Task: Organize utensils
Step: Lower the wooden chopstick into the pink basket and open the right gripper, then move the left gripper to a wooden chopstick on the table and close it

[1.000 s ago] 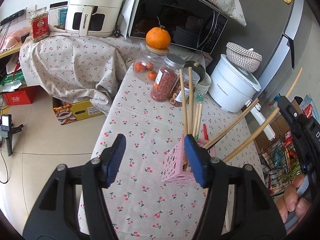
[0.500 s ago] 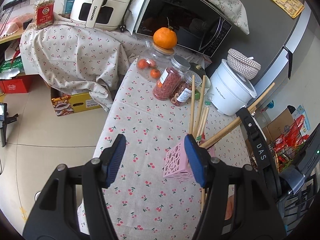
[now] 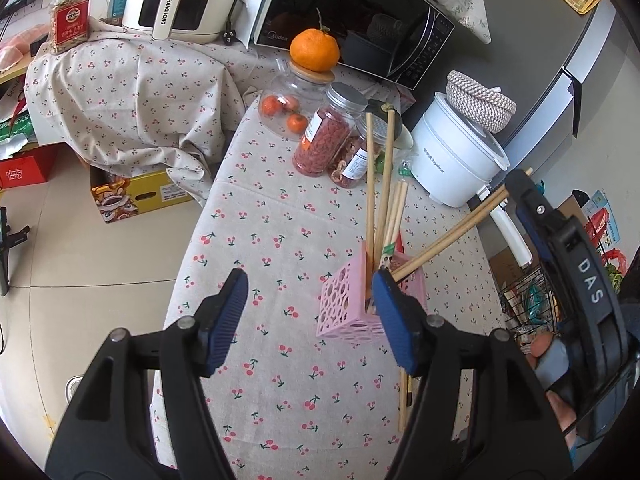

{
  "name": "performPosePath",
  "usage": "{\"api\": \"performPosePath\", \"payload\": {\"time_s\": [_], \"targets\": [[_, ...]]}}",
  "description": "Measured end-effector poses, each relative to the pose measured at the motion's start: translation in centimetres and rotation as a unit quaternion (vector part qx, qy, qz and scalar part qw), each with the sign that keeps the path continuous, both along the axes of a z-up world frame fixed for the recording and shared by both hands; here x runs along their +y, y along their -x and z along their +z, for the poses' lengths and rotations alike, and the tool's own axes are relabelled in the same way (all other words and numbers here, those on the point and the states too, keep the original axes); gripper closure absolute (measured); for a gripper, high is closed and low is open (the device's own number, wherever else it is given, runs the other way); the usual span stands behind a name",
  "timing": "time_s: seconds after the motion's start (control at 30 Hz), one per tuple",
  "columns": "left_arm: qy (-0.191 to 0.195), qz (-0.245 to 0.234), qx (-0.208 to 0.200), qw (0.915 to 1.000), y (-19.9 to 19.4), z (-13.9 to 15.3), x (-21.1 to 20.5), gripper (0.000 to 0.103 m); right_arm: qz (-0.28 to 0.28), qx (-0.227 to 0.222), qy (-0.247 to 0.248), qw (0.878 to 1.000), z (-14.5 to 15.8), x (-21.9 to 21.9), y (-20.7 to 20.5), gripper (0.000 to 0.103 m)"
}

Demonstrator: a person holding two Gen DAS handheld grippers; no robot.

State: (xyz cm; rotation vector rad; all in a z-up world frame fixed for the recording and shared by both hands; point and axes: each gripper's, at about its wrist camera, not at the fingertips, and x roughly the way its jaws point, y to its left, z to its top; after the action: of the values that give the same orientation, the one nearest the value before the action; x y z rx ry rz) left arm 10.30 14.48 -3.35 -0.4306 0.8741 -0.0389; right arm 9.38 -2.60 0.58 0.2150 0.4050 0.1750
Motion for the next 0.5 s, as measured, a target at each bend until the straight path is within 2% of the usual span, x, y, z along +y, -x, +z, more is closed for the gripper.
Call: {"api": "performPosePath", "payload": {"time_s": [0.23, 0.5], "targets": [[-0.006, -0.040, 0.016, 0.9990, 0.1, -0.8, -2.2, 0.035, 0.009, 0.017, 0.001, 1.000, 2.6, -3.6, 1.4, 0.042], [-0.013, -0.078, 0.032, 0.9963, 0.3, -1.6, -4.2, 0.034, -0.001, 0.068, 0.003, 0.998, 2.4, -8.0, 3.0, 0.032]]}}
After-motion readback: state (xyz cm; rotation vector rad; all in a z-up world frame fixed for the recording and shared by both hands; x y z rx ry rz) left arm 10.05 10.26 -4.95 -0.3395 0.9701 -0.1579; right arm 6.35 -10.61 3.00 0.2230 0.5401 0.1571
